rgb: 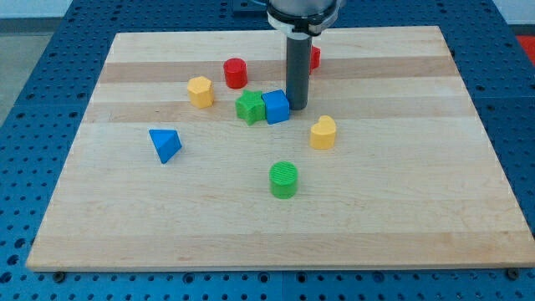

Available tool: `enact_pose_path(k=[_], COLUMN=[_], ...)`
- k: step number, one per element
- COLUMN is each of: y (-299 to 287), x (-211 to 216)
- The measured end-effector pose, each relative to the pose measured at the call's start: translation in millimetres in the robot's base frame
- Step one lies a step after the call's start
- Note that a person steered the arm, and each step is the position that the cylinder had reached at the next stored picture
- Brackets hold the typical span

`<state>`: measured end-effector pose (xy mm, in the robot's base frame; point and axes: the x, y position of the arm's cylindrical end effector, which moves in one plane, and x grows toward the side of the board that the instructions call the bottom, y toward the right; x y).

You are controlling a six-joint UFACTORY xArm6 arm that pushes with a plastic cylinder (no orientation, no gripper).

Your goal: Slide the red star to blue cube

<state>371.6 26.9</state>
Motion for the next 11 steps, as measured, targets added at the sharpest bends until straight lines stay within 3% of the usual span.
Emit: enact_pose_path(k=[4, 5, 7, 9, 11], y=[81.0, 80.4, 8.4, -1.2, -1.2], x=[-84.7, -105.2, -133.3, -119.1, -76.0])
